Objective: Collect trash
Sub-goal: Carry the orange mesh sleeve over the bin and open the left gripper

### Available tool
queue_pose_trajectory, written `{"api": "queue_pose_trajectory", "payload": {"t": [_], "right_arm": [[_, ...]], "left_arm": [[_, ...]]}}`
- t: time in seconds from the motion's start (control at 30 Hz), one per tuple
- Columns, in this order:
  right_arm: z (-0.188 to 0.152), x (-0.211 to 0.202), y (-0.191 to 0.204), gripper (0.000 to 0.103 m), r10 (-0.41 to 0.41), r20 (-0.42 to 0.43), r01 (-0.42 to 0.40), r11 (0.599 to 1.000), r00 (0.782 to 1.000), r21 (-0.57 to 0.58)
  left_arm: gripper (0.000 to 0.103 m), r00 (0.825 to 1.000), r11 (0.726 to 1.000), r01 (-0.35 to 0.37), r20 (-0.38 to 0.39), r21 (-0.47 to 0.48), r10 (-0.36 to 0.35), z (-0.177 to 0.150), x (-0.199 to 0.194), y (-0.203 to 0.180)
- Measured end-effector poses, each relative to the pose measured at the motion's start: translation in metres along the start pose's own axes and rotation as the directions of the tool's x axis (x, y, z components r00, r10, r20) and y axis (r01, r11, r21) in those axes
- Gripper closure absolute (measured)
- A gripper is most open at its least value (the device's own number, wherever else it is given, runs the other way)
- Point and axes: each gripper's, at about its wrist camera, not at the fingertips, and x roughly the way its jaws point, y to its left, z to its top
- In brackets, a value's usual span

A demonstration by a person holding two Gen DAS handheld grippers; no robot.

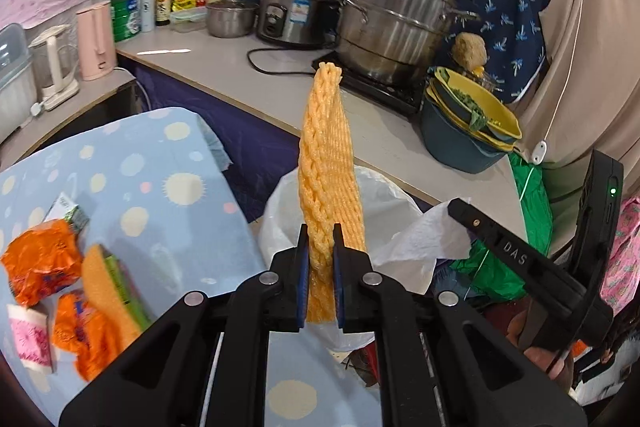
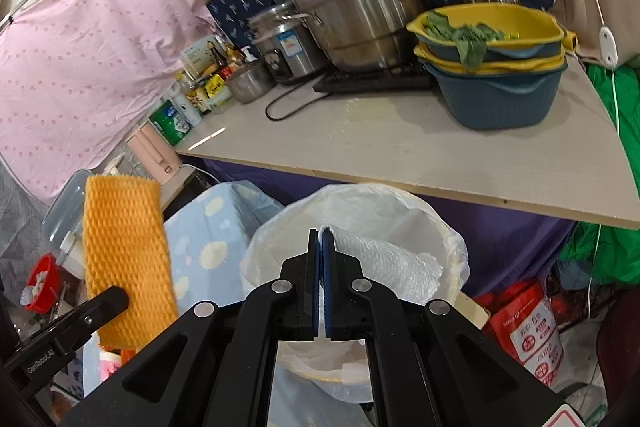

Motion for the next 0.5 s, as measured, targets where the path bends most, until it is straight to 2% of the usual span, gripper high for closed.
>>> {"api": "queue_pose_trajectory", "payload": {"t": [0.23, 0.5], "right_arm": [[-0.005, 0.016, -0.010, 0.101, -0.020, -0.037, 0.020, 1.000, 0.999, 0.001], [-0.004, 0.020, -0.016, 0.095, -0.030, -0.034, 0.031, 1.000, 0.999, 0.008]], "left_arm": [[0.094, 0.998, 1.000, -0.006, -0.061, 0.020, 0.007, 0.000, 0.046, -0.018], [0.092, 0.996, 0.999, -0.017, -0.082, 0.039, 0.020, 0.003, 0.068, -0.034]]}}
